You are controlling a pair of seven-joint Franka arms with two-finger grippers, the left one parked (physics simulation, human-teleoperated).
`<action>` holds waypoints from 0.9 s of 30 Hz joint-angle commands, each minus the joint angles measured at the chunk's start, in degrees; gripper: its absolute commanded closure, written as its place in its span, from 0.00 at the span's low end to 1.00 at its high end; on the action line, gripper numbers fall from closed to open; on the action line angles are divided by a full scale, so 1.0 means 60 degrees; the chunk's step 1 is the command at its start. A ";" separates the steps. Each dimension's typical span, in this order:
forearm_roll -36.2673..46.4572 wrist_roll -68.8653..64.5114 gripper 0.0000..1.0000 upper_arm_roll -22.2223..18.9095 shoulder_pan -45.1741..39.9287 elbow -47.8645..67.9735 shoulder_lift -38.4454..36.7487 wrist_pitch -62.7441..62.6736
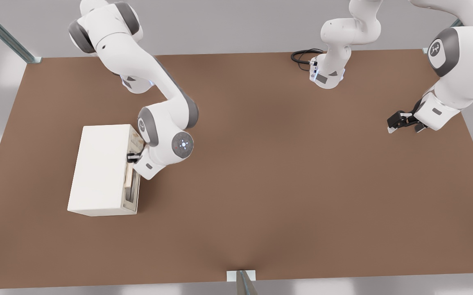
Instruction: Keep left arm still and open the oven door with right arm
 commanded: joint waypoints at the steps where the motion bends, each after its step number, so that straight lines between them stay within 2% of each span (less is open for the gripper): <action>1: -0.0383 0.3676 0.92 -0.0045 -0.0157 0.0008 0.0188 -0.0159; 4: -0.0368 0.3749 1.00 -0.0074 -0.0216 0.0022 0.0554 0.0193; 11: -0.0412 0.3925 1.00 -0.0074 -0.0597 0.0008 0.0949 0.0925; 27: -0.0470 0.3822 1.00 -0.0060 -0.0802 -0.0241 0.1359 0.0955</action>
